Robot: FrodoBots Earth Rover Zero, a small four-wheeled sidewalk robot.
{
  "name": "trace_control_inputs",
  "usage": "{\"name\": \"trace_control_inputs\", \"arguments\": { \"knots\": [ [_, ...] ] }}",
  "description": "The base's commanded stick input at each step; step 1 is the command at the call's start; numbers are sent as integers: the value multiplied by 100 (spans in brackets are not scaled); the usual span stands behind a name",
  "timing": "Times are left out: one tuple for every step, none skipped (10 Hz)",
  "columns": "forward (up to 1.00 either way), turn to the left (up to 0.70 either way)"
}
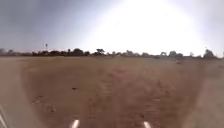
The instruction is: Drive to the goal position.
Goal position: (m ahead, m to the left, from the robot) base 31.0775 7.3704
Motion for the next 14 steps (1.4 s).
{"name": "trace_control_inputs", "arguments": {
  "knots": [
    [100,4],
    [100,2],
    [100,2],
    [100,2],
    [100,3],
    [100,4],
    [100,14],
    [100,30],
    [100,40],
    [100,16],
    [100,0],
    [100,0],
    [100,0],
    [100,0]
  ]
}}
